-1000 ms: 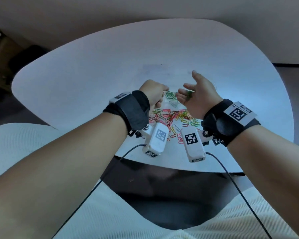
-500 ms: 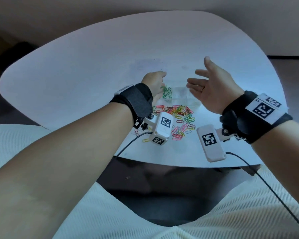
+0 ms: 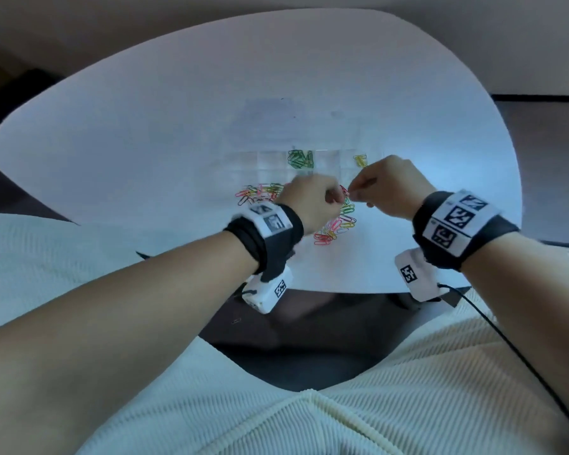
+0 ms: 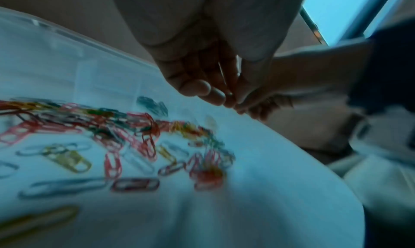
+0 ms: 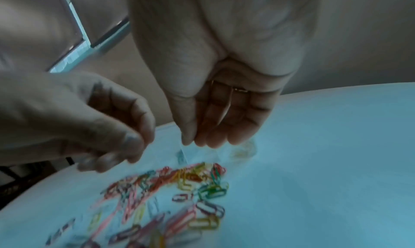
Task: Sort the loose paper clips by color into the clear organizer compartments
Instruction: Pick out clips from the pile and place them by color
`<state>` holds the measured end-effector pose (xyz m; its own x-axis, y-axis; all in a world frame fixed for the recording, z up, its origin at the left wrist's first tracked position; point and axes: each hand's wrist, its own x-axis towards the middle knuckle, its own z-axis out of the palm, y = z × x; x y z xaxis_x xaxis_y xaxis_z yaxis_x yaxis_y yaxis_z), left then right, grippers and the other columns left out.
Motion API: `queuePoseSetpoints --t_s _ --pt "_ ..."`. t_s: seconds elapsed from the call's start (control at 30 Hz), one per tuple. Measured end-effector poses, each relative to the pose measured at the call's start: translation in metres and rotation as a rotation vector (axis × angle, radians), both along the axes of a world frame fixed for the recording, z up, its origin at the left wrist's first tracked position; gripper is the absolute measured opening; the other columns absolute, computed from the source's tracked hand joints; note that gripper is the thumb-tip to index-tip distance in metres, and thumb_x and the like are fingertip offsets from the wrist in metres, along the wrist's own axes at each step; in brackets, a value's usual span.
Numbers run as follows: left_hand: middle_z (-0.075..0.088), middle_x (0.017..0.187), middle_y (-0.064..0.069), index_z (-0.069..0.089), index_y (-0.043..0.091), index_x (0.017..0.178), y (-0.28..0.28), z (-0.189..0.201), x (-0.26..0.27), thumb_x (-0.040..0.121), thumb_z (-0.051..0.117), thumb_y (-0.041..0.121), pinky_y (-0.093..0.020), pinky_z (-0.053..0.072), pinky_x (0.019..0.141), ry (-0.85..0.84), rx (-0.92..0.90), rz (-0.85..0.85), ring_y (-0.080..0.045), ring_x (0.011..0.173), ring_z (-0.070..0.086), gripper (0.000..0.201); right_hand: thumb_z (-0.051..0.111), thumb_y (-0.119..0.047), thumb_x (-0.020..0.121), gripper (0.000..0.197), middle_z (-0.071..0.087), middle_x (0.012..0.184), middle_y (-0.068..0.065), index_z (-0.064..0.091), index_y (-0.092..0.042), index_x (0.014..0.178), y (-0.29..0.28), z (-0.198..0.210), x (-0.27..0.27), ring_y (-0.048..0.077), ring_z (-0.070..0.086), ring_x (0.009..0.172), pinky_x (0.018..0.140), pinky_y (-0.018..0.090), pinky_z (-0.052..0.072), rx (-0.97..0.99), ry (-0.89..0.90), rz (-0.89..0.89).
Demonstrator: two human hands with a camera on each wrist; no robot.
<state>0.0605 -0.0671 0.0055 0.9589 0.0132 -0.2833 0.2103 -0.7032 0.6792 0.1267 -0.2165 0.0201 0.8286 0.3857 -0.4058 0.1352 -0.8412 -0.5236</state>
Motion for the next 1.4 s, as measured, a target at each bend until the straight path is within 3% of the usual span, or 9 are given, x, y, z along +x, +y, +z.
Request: queuePoseSetpoints --t_s 0.1,0.27,0.43,0.57,0.8,1.0,1.13,1.23,1.4 --pt "0.069 0.093 0.002 0.07 0.019 0.092 -0.015 -0.02 -0.012 0.082 0.065 0.019 -0.027 0.049 0.076 0.071 0.128 -0.139 -0.018 0.089 0.063 0.011 0.07 -0.013 0.082 0.01 0.068 0.072 -0.004 0.079 -0.017 0.085 0.001 -0.019 -0.001 0.013 0.059 0.069 0.06 0.021 0.045 -0.059 -0.053 0.034" --pt "0.069 0.095 -0.001 0.069 0.018 0.093 -0.023 -0.04 -0.009 0.086 0.062 0.024 -0.032 0.052 0.079 0.103 0.138 0.045 -0.022 0.089 0.063 0.011 0.071 -0.018 0.083 0.009 0.073 0.086 0.007 0.078 -0.018 0.088 -0.001 -0.04 -0.005 0.023 0.063 0.078 0.065 0.026 0.046 -0.119 -0.108 0.059" --pt "0.067 0.098 -0.003 0.068 0.016 0.098 -0.024 -0.048 0.002 0.088 0.06 0.026 -0.028 0.043 0.067 0.043 0.182 0.084 -0.023 0.09 0.061 0.016 0.068 -0.024 0.085 0.012 0.07 0.09 0.012 0.077 -0.022 0.094 -0.004 -0.054 -0.009 0.029 0.064 0.08 0.069 0.032 0.053 -0.189 -0.122 0.082" --pt "0.068 0.103 -0.006 0.066 0.014 0.106 -0.025 -0.054 0.013 0.089 0.059 0.023 -0.031 0.049 0.08 0.028 0.19 0.065 -0.025 0.097 0.061 0.021 0.064 -0.021 0.084 0.013 0.067 0.088 0.009 0.075 -0.027 0.087 -0.004 -0.055 -0.007 0.03 0.063 0.078 0.067 0.031 0.053 -0.216 -0.11 0.058" --pt "0.069 0.103 -0.008 0.07 0.013 0.103 -0.024 -0.061 0.022 0.09 0.06 0.019 -0.037 0.052 0.084 0.027 0.269 -0.011 -0.027 0.097 0.062 0.018 0.067 -0.026 0.083 0.005 0.066 0.087 0.006 0.071 -0.024 0.083 -0.006 -0.054 -0.004 0.026 0.063 0.079 0.064 0.026 0.046 -0.235 -0.022 0.066" --pt "0.068 0.095 -0.009 0.069 0.009 0.091 -0.023 -0.061 0.023 0.087 0.058 0.016 -0.037 0.053 0.077 0.037 0.294 -0.035 -0.028 0.089 0.062 0.014 0.064 -0.015 0.079 0.006 0.067 0.073 0.002 0.068 -0.017 0.075 -0.01 -0.045 0.009 0.019 0.065 0.07 0.064 0.028 0.055 -0.08 0.003 -0.049" --pt "0.067 0.093 -0.009 0.068 0.009 0.088 -0.024 -0.06 0.023 0.085 0.061 0.018 -0.034 0.053 0.073 0.116 0.301 -0.024 -0.028 0.086 0.063 0.013 0.067 -0.011 0.08 0.006 0.068 0.061 -0.002 0.073 -0.009 0.081 -0.016 -0.044 0.012 0.005 0.063 0.053 0.053 0.02 0.048 0.088 0.166 -0.123" --pt "0.068 0.093 -0.005 0.07 0.013 0.091 -0.024 -0.06 0.024 0.082 0.064 0.021 -0.031 0.052 0.071 0.198 0.273 -0.006 -0.026 0.087 0.064 0.013 0.072 -0.005 0.08 0.011 0.071 0.069 0.003 0.074 -0.007 0.09 -0.02 -0.045 0.015 0.012 0.061 0.056 0.064 0.028 0.052 0.235 0.329 -0.202" --pt "0.069 0.084 -0.007 0.07 0.009 0.088 -0.022 -0.058 0.023 0.082 0.065 0.02 -0.032 0.053 0.066 0.243 0.25 -0.027 -0.025 0.078 0.065 0.013 0.057 0.003 0.088 0.015 0.057 0.073 0.009 0.07 0.003 0.094 -0.018 -0.038 0.016 0.018 0.05 0.055 0.055 0.024 0.047 0.447 0.513 -0.375"
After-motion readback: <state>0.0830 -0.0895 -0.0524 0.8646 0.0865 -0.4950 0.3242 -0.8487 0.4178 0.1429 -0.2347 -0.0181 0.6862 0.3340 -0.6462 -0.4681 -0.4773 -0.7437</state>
